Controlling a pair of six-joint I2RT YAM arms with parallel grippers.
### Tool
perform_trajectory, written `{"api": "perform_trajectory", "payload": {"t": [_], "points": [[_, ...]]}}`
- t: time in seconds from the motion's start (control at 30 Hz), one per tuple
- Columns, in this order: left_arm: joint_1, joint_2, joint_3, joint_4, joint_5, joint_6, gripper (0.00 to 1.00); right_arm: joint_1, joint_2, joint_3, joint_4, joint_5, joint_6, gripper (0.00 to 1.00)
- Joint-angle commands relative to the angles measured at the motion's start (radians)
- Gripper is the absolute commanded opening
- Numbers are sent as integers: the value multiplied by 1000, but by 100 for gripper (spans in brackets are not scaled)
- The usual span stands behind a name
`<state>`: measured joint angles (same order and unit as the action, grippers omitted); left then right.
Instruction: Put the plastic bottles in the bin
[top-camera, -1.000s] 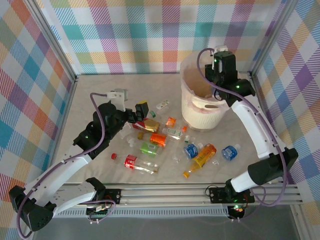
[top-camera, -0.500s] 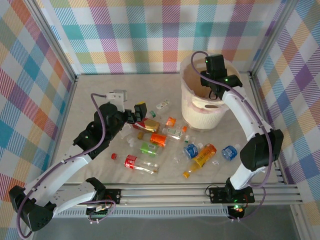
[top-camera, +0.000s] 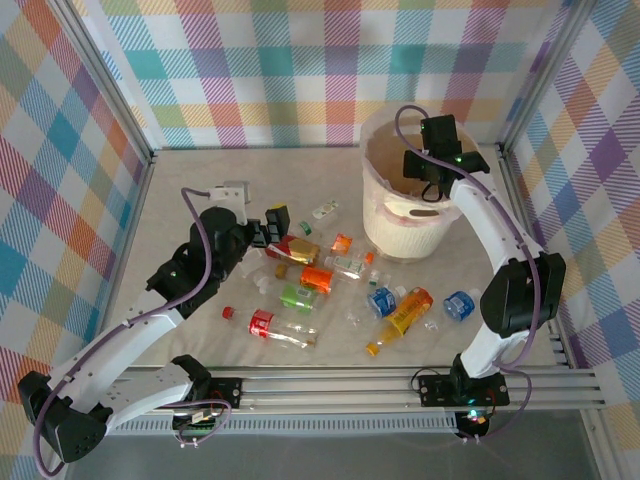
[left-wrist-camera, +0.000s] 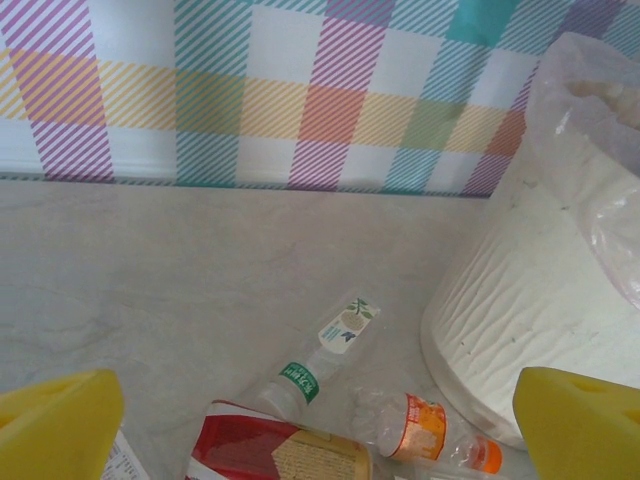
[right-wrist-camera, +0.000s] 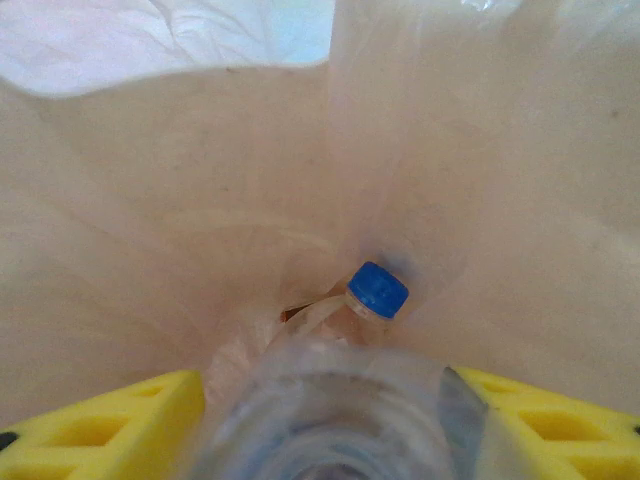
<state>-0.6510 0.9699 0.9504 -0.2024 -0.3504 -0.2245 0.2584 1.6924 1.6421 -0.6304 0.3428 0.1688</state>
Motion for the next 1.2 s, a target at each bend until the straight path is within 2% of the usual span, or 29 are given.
{"api": "perform_trajectory", "payload": {"t": [0.0, 0.27, 0.4, 0.47, 0.7, 0.93, 1.03, 1.17], "points": [[11, 15, 13, -48, -46, -25, 100, -2, -27, -7, -11, -32, 15, 68], [33, 71, 58, -167, -83, -22, 100, -2, -104, -2, -23, -105, 11, 80], [59, 100, 87, -262, -104, -60, 100, -2, -152, 7, -46, -159, 11, 97], [79, 113, 101, -335, -107, -109, 100, -2, -177, 16, -63, -182, 13, 100], [128, 111, 98, -587, -112, -432, 100, -2, -246, 26, -118, -232, 37, 100], [125, -54, -100, -610, 31, -784, 100, -2, -300, -13, -126, -242, 48, 100], [98, -134, -201, -608, 53, -957, 100, -2, -316, -39, -108, -256, 52, 100], [13, -191, -283, -612, 40, -1124, 100, -3, -321, -66, -87, -282, 46, 100]]}}
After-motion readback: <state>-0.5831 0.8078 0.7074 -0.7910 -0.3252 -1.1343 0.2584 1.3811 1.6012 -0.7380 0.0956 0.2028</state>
